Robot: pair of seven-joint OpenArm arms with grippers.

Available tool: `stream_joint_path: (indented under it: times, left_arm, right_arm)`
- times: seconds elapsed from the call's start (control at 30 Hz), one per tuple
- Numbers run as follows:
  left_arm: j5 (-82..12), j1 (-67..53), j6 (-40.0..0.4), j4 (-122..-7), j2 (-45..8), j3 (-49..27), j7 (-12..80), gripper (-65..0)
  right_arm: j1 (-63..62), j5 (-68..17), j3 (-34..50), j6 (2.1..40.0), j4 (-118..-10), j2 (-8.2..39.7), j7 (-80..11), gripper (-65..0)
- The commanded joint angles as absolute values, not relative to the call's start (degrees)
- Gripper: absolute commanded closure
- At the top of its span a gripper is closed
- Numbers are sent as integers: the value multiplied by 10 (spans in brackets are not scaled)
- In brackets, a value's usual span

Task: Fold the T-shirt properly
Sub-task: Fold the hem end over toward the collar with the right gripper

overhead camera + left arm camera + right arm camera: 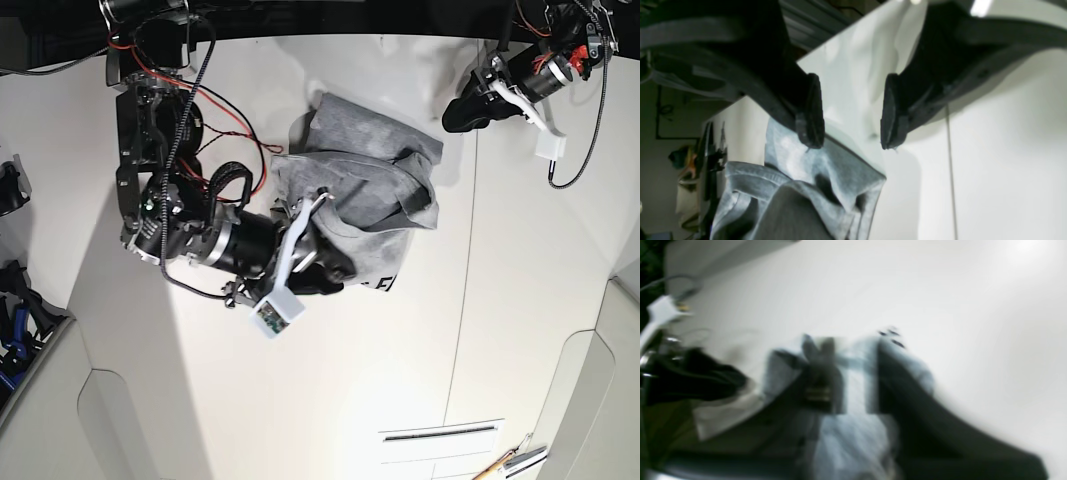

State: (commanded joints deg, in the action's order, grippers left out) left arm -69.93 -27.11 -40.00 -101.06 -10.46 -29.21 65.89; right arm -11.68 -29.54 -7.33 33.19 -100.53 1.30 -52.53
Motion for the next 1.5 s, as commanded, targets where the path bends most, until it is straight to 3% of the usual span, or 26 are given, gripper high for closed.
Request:
stream_joint_path:
  times: [0.2,0.3,0.47,0.63,0.8,0.87,1.0,1.03,1.17,1.33,1.5]
  left_arm:
    - [-708,-294,-400,-1011,-103,-268,658,-283]
    - [-704,-294,-400,-1011,-103,-221,658,-283]
    - [-639,-294,-400,-1011,-103,-164,621,-283]
    - [-632,-294,-400,-1011,-103,-159,606,-283]
    - [-621,-294,-400,-1011,-103,-159,606,-283]
    - [-623,-294,-400,-1011,-103,-159,606,-283]
    - [-628,-294,-400,-1011,-103,-159,604,-283]
    - [-637,-294,-400,-1011,-103,-159,604,-251]
    - [-647,-294,-400,-1011,-103,-159,604,-16]
    - [-647,-294,-400,-1011,-103,-166,607,0]
    - [-658,-296,-400,-1011,-103,-252,630,0]
  right_arm:
    - [-116,-302,-85,333,-867,22,-524,0]
    - [-110,-352,-111,343,-818,22,-528,0]
    - [-76,-396,-176,345,-842,22,-552,0]
    - [-60,-416,-210,345,-909,22,-585,0]
    - [-67,-415,-211,345,-960,22,-554,0]
    - [-75,-394,-209,345,-962,20,-523,0]
    - [-95,-272,-209,331,-958,17,-437,0]
    - [-102,-256,-209,330,-950,17,-428,0]
    - [-144,-227,-209,328,-869,-18,-406,0]
    - [-191,-223,-217,337,-727,-86,-403,0]
    - [-183,-226,-306,338,-669,-87,-418,0]
